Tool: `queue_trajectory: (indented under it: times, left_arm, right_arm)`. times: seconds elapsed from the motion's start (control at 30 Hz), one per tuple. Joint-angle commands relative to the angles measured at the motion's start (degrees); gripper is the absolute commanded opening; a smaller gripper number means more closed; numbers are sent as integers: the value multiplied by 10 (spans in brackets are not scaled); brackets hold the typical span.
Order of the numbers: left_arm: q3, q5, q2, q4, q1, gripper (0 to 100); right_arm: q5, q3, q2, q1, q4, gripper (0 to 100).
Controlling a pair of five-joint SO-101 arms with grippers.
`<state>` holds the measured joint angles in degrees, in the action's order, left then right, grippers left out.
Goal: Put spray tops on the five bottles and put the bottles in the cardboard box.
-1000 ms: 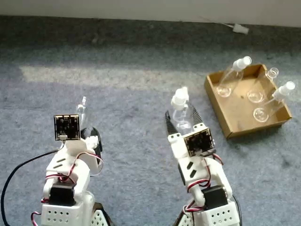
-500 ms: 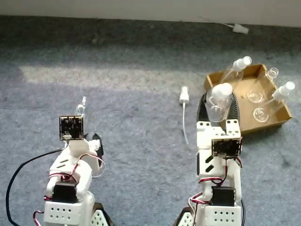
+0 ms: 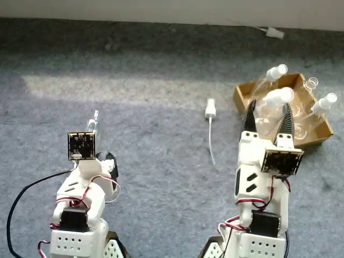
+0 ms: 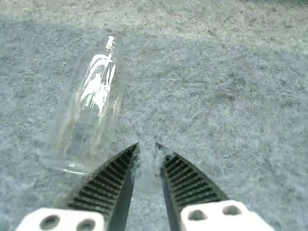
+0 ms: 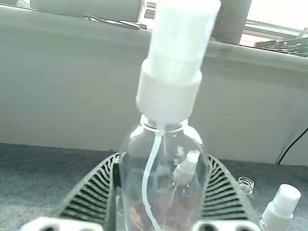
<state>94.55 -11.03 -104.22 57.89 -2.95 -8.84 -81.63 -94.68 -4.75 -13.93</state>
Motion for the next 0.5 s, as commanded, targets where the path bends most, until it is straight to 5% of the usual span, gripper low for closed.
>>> queue_trajectory:
  times: [0.0, 0.47]
  left_arm:
    - [-4, 4, -7, -3, -5, 7]
    - [5, 4, -7, -3, -5, 7]
  right_arm:
    - [8, 72, 101, -31, -1, 88]
    - [8, -22, 320, -66, 327, 88]
